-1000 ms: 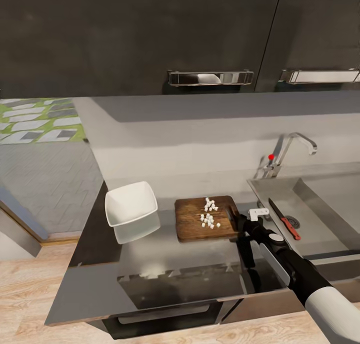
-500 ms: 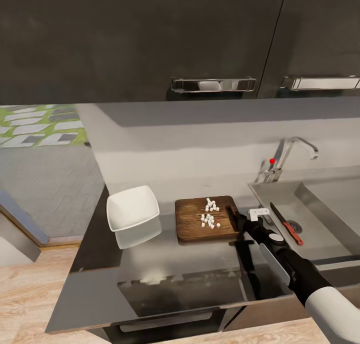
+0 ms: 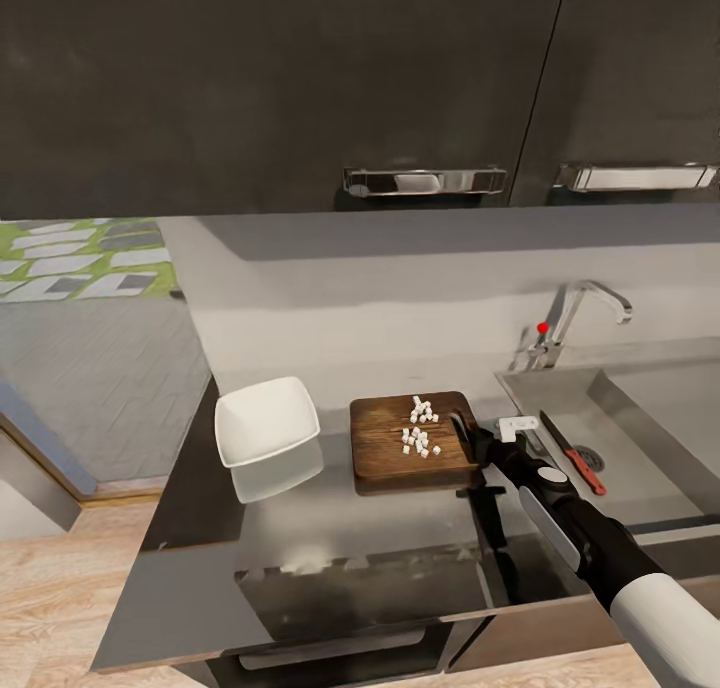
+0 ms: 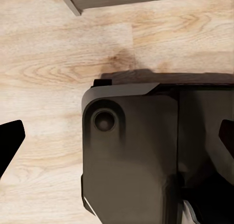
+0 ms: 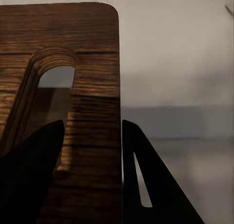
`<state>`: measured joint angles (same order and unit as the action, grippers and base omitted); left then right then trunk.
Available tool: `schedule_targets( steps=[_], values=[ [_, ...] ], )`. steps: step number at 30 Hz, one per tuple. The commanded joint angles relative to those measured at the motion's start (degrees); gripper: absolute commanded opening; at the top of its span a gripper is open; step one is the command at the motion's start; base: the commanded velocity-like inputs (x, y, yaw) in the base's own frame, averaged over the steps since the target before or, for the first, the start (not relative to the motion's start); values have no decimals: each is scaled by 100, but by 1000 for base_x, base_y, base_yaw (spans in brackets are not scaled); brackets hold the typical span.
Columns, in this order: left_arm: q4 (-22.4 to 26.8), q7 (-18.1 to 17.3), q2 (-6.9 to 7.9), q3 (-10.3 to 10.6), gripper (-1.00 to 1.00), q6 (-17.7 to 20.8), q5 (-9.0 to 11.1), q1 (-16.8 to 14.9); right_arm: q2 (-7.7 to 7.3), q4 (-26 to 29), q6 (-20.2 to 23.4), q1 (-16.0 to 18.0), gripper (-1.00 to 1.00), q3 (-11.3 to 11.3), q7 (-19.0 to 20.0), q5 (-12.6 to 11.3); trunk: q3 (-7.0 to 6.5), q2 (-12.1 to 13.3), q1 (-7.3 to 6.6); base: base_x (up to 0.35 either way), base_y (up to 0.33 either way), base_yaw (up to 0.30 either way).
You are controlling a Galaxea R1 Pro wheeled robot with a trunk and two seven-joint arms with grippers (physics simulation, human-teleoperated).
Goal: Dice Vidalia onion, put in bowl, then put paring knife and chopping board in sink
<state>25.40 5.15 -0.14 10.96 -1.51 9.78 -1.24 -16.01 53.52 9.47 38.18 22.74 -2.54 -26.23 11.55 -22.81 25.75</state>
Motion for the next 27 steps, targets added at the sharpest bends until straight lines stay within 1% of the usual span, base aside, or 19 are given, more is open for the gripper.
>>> schedule_targets(
  steps=[1,27],
  values=[
    [0,46,3,48,100,-16,59,-4,-7,9,20,6,-100,20,-18,-49,3,-11,3,0,0,0],
    [0,42,5,50,100,-16,58,-1,-7,18,15,6,-100,25,-18,-49,-229,-11,3,0,0,0]
  ],
)
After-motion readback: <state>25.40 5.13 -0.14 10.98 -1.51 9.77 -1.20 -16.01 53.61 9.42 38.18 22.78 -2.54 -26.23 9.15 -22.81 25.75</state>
